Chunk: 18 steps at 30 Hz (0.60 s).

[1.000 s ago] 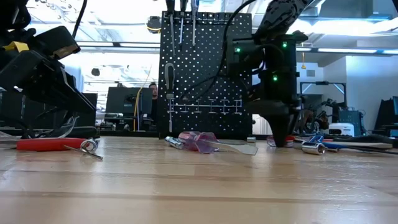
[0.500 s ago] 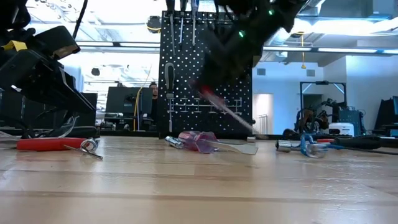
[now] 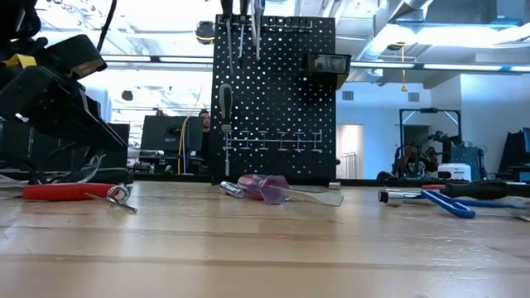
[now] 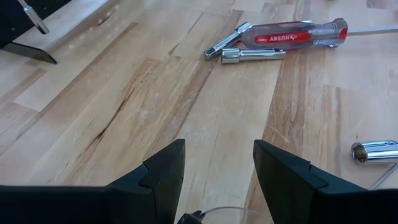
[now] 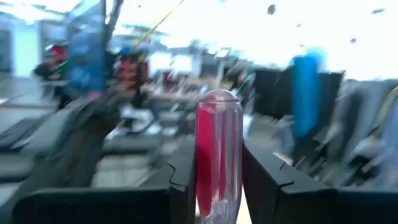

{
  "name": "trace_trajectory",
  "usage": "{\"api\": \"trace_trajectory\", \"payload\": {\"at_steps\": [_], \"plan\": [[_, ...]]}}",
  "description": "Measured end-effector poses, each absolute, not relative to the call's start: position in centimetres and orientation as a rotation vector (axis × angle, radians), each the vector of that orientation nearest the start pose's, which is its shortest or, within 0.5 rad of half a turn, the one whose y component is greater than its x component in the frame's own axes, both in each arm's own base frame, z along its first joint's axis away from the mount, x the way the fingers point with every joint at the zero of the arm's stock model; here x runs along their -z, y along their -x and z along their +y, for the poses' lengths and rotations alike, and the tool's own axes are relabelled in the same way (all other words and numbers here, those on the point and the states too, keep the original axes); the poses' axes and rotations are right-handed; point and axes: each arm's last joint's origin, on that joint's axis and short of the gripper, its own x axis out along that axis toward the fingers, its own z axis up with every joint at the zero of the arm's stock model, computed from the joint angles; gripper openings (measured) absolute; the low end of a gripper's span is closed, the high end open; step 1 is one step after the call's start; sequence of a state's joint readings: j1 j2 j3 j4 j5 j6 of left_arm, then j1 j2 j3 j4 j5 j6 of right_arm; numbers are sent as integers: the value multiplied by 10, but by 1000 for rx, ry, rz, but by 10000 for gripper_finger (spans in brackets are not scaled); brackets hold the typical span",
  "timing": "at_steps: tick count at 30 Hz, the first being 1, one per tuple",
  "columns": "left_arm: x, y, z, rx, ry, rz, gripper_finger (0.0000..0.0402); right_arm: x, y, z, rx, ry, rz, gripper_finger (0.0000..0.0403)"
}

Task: Hang tools onto peg board
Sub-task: Hang the red screwdriver on the pegboard

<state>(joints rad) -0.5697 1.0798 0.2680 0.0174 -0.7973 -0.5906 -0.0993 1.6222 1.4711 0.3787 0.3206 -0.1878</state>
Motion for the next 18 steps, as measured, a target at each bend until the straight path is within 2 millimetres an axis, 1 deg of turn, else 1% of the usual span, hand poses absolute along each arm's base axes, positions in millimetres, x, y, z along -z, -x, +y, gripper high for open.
{"api": "trace_trajectory", "payload": {"at_steps": [3, 7, 10, 13, 18], "plan": [[-137, -154, -74, -382, 66, 522, 185, -433, -369, -65, 508, 224, -228, 91], [-137, -154, -74, -382, 64, 524, 185, -446, -359, -91, 627, 220, -266, 91], [-137, -154, -74, -380, 57, 525, 185, -448, -354, -108, 670, 178, -307, 91], [-137, -154, -74, -379, 57, 525, 185, -445, -354, -124, 707, 163, -324, 91], [-137, -154, -74, -379, 57, 525, 185, -445, -350, -137, 736, 149, -336, 91]]}}
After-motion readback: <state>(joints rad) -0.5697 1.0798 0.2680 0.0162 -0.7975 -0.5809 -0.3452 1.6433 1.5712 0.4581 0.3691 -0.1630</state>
